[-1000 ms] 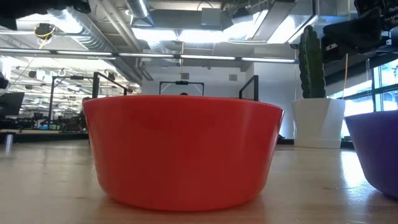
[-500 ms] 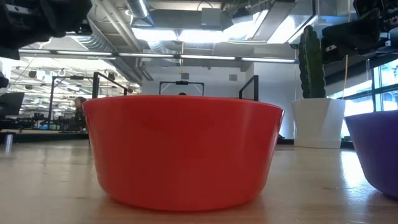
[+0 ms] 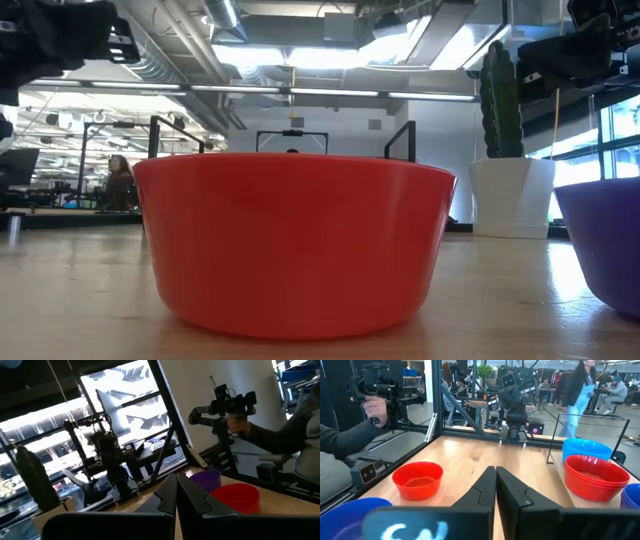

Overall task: Pick & Place Mini bowls
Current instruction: Stack the red bowl on top of the red bowls on the shelf

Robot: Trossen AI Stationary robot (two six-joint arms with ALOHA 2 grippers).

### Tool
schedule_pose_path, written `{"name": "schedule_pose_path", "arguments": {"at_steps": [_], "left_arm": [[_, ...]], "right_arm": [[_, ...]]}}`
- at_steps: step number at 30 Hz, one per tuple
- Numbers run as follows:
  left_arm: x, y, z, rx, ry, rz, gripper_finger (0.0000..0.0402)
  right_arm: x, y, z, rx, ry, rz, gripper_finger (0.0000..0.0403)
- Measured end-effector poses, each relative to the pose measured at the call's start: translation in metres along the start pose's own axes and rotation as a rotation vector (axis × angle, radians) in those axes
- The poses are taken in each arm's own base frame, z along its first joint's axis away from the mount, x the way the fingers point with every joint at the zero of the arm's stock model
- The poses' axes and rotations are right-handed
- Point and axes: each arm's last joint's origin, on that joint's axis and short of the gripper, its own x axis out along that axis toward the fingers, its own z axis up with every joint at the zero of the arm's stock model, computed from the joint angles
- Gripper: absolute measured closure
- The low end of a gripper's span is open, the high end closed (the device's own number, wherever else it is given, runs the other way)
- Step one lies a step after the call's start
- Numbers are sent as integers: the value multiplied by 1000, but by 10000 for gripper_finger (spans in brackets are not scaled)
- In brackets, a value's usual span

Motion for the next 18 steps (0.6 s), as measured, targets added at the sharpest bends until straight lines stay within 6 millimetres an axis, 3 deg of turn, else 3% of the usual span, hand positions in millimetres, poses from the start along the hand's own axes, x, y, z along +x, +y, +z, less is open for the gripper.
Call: {"name": "schedule_pose_path", "arguments": {"at_steps": [13,18], "left_arm": [[2,-4,-8,25,108,154,399],[2,-4,-8,28,109,158,400]], "right_arm": [[2,0,-2,-8,24,-1,389],[5,-7,5,24,-43,-190,389]]}}
